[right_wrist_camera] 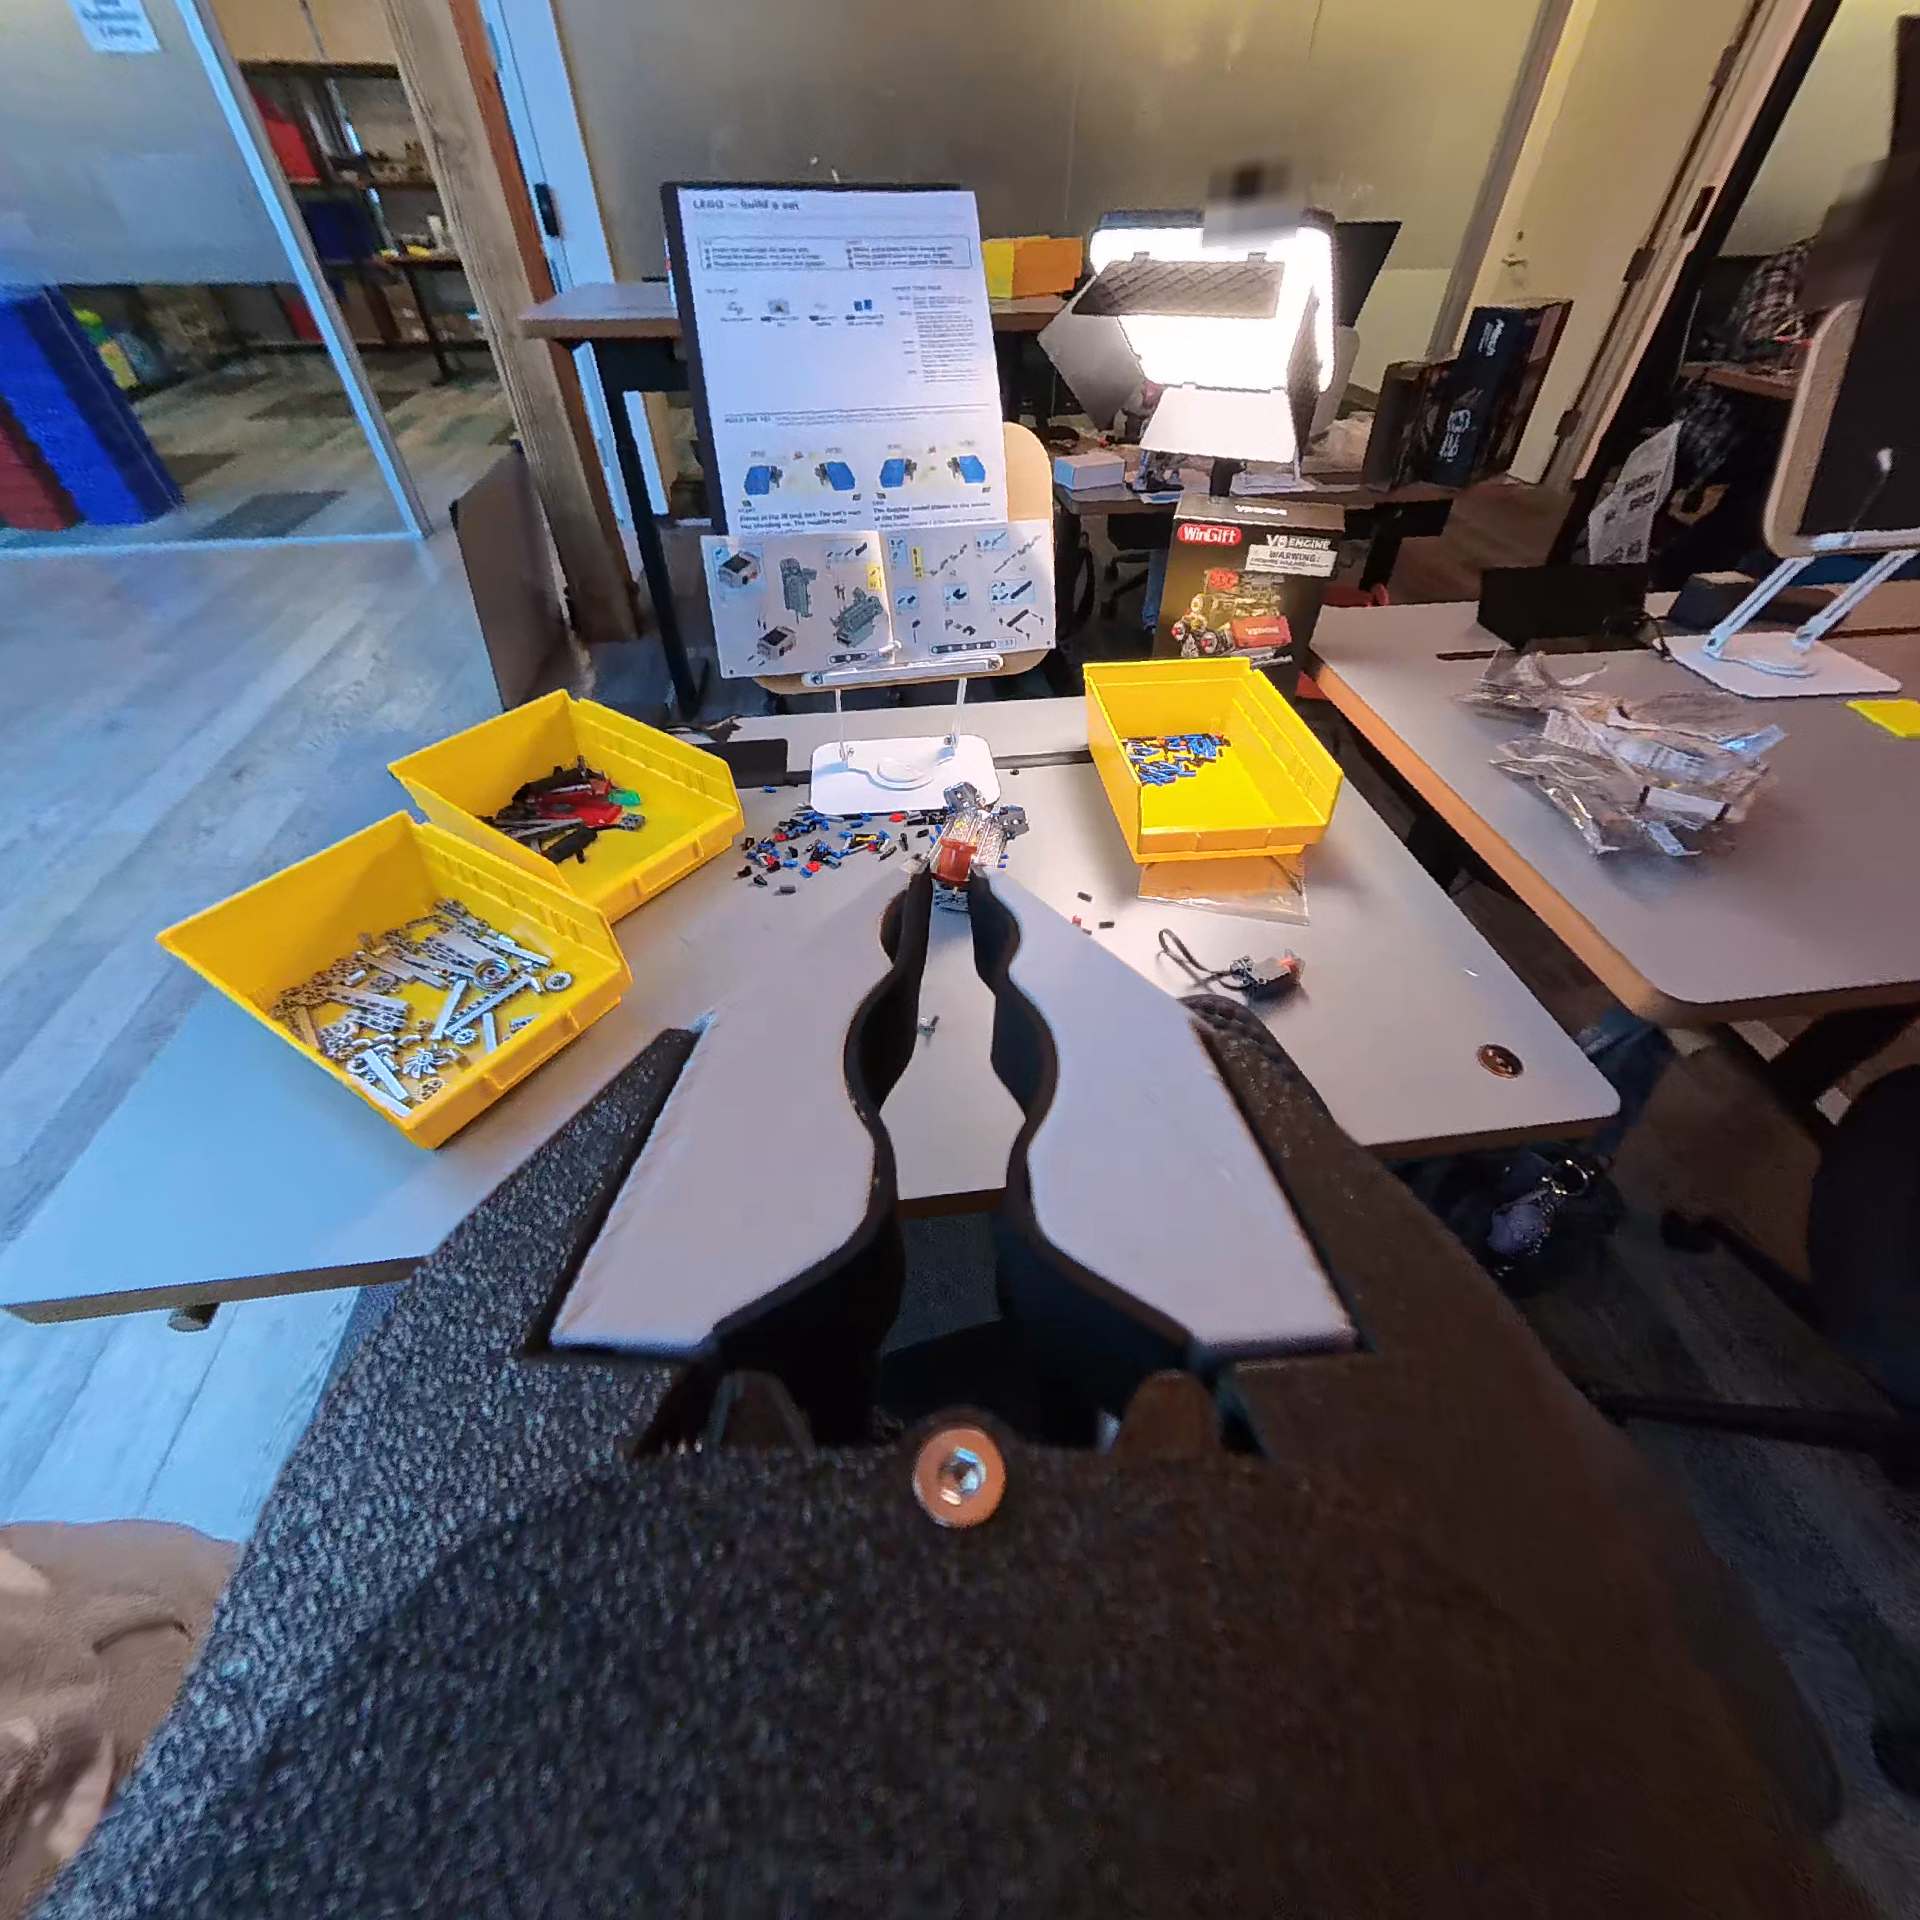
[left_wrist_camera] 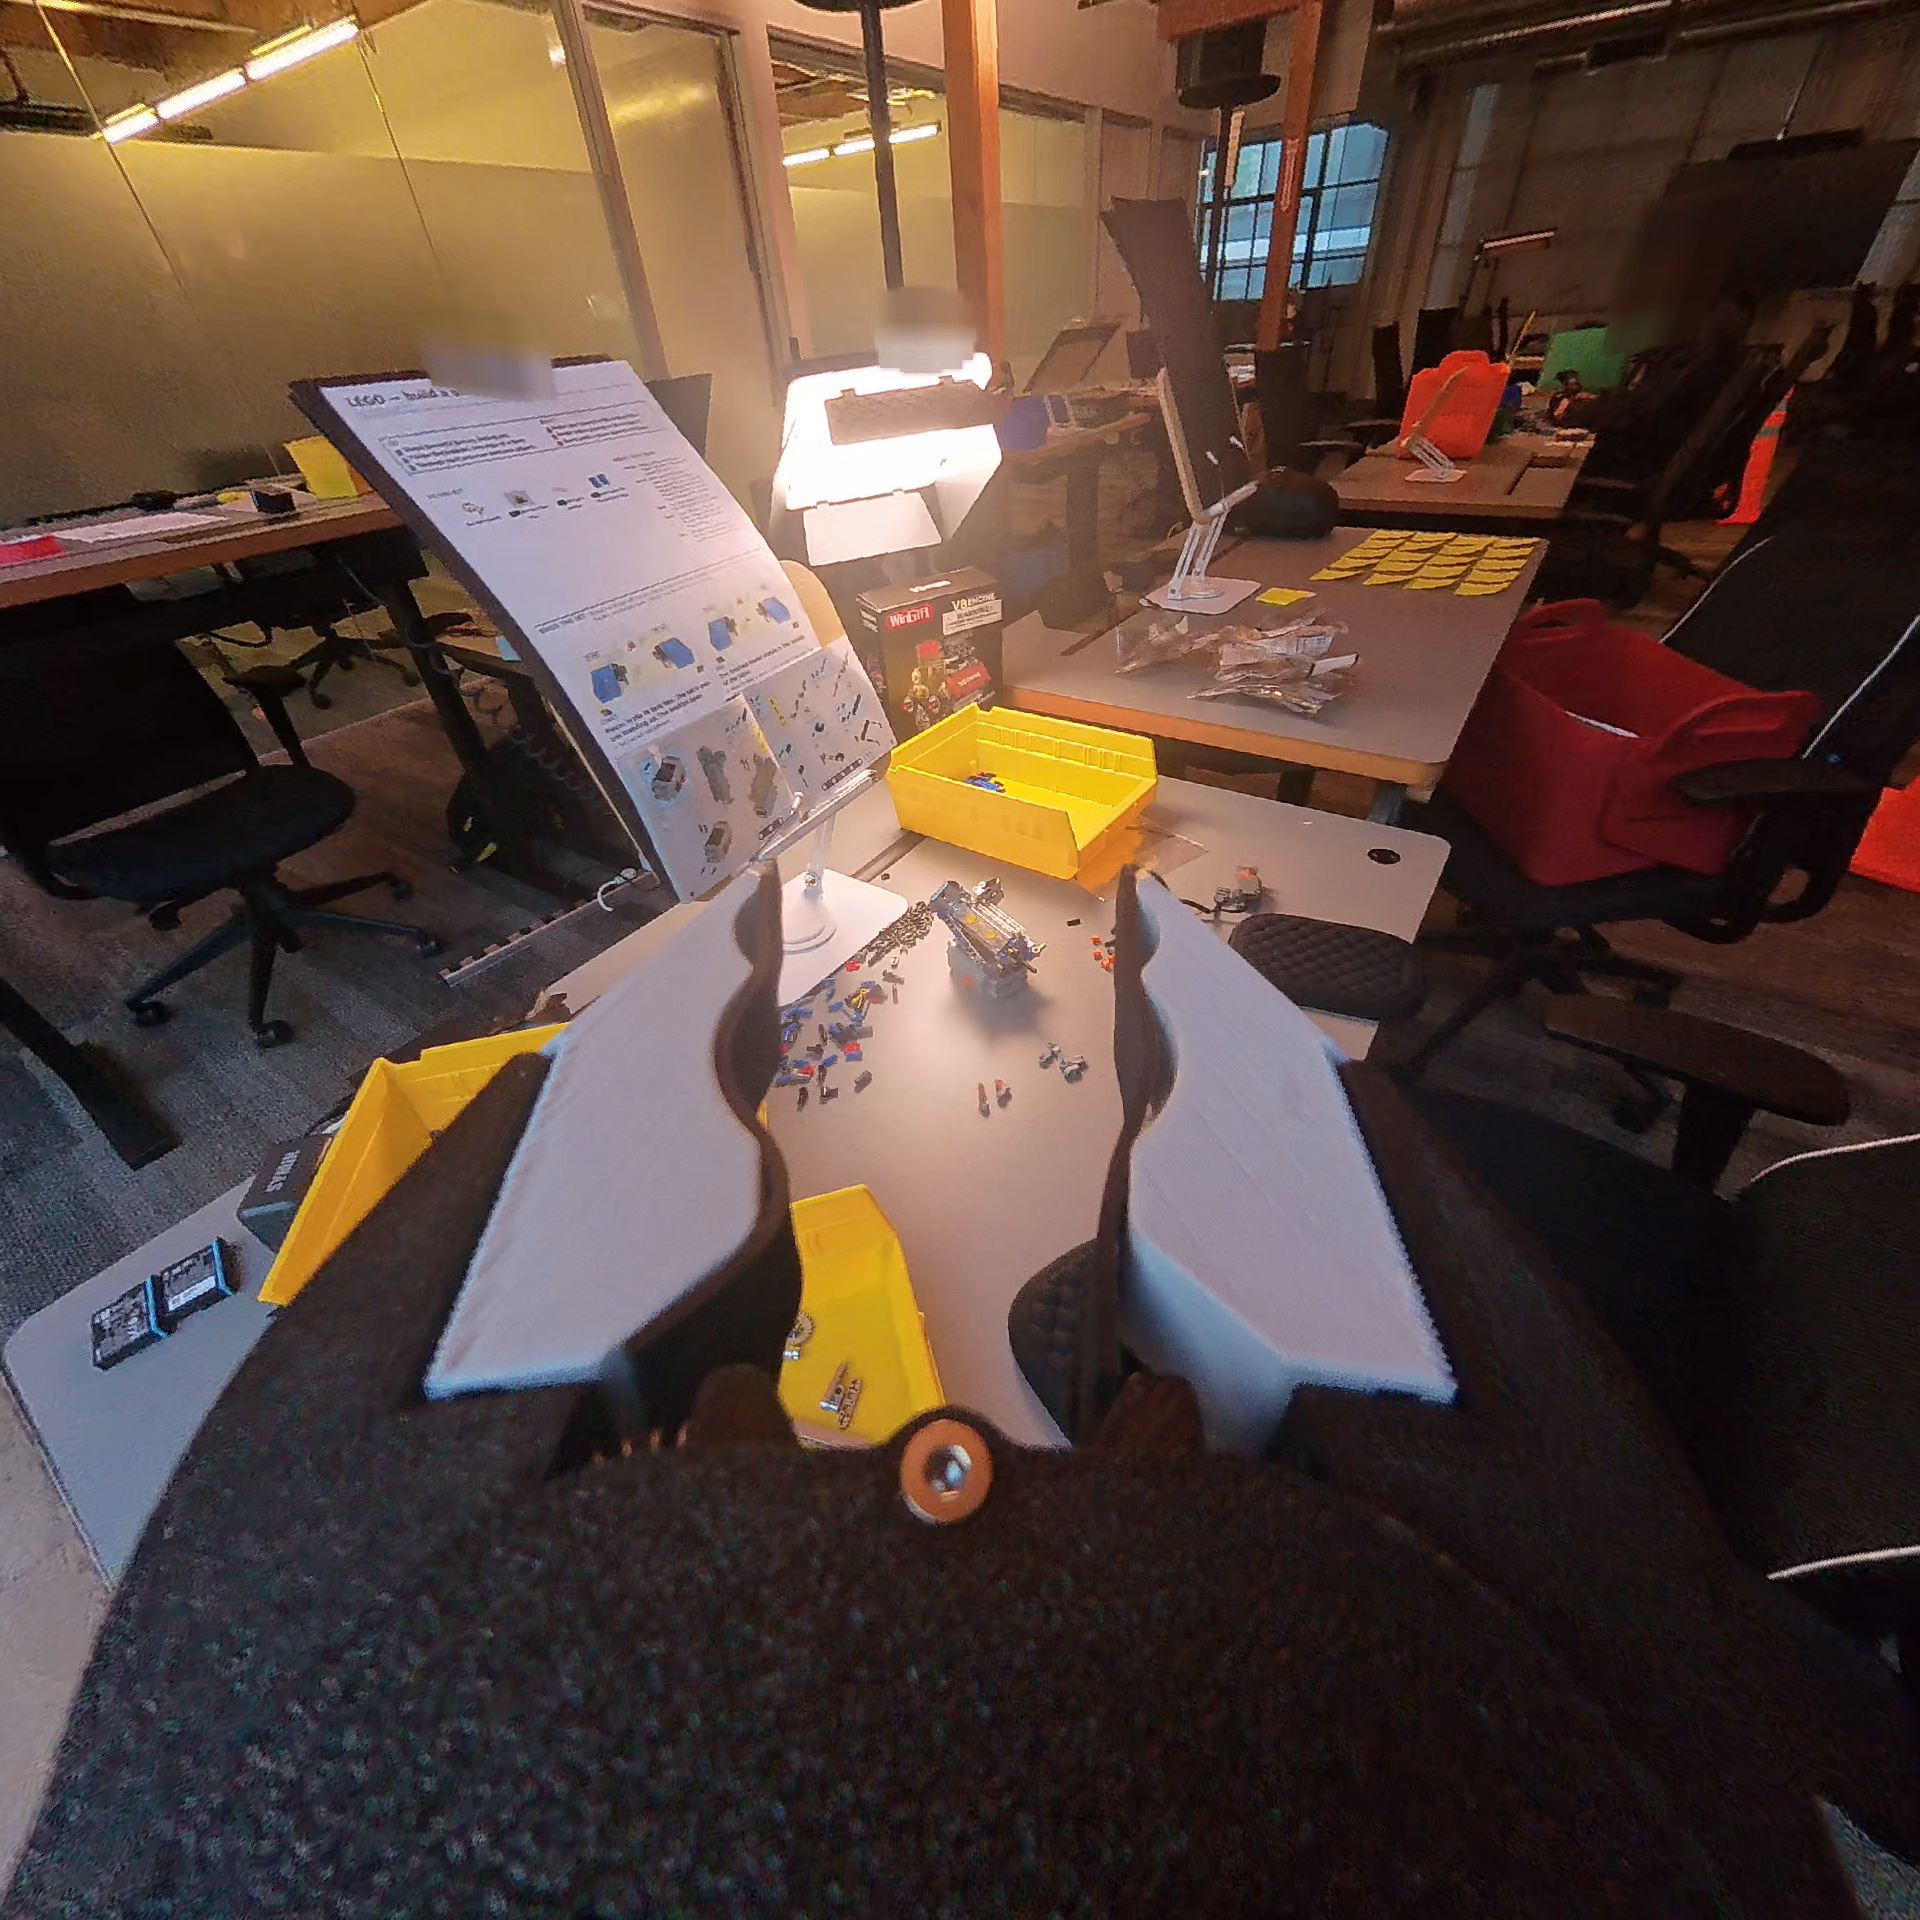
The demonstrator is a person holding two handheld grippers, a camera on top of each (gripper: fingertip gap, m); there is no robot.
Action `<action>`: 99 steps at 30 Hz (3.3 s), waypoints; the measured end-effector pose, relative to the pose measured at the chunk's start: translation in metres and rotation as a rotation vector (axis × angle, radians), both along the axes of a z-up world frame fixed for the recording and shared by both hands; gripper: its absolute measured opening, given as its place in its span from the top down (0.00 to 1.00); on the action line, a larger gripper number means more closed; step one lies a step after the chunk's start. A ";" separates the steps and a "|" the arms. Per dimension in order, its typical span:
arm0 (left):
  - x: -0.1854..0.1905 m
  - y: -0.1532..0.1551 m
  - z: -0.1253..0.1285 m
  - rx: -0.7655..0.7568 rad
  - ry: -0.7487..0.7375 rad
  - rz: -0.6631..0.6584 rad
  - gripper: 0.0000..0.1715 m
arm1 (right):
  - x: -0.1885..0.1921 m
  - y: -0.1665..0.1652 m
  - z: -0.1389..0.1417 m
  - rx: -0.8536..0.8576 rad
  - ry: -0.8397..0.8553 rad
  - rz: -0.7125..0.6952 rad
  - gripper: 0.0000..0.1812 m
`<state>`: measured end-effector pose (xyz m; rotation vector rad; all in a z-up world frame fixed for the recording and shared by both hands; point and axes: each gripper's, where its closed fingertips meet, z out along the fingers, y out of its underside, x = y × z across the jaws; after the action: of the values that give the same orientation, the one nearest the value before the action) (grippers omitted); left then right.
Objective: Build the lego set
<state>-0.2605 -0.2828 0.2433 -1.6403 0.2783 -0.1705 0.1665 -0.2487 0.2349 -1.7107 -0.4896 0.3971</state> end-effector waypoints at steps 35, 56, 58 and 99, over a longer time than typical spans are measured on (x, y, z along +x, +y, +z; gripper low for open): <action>-0.087 0.125 -0.121 -0.136 -0.228 0.234 0.63 | -0.177 0.196 -0.039 -0.167 -0.225 0.406 0.97; 0.028 0.129 -0.300 0.209 0.034 0.602 0.67 | -0.132 0.345 -0.256 -0.040 -0.275 1.002 0.96; 0.053 0.104 -0.312 0.214 0.086 0.616 0.67 | -0.105 0.327 -0.277 0.063 -0.278 1.123 0.96; 0.241 0.177 -0.327 0.084 0.139 0.357 0.66 | -0.237 0.229 -0.119 0.319 -0.061 1.513 0.96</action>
<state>-0.0191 -0.1060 -0.0840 -1.5933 0.0932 0.2235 -0.0705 -0.0192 0.1162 -0.7560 -1.7539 1.2293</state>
